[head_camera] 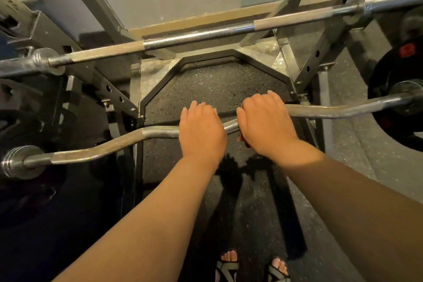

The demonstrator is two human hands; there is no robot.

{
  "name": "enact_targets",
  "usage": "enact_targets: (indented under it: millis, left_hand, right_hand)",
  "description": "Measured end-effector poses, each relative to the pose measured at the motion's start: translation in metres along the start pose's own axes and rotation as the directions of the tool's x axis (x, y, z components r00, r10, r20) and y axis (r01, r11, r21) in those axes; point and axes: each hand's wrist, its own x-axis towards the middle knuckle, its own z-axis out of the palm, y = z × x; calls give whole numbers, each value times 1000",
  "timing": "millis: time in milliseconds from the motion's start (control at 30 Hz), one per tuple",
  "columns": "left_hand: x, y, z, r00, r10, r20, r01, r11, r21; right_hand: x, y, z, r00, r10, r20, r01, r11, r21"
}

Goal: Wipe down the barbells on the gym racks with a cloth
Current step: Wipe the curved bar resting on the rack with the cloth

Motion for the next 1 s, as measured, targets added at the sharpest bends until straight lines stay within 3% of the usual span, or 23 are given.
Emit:
enact_targets:
  millis: [133, 367, 500, 633, 800, 1000]
  left_hand:
    - [6, 12, 2, 999, 29, -31, -28, 999, 34]
    - [5, 14, 10, 999, -19, -47, 19, 1000, 0]
    - [3, 16, 8, 996, -26, -86, 23, 999, -32]
    - [2, 18, 4, 993, -3, -115, 10, 998, 58]
    - [1, 18, 1, 995, -12, -100, 21, 996, 92]
    - [0, 20, -1, 993, -20, -118, 30, 996, 85]
  right_hand:
    - [0, 2, -5, 988, -84, -129, 85, 996, 0]
    - [-27, 17, 10, 989, -132, -70, 141, 978, 151]
    - [-6, 18, 5, 996, -83, -45, 87, 992, 91]
    - [-8, 9, 8, 997, 9, -79, -1, 995, 98]
    - [-22, 10, 15, 994, -25, -107, 40, 989, 141]
    - [6, 9, 7, 995, 45, -93, -37, 996, 86]
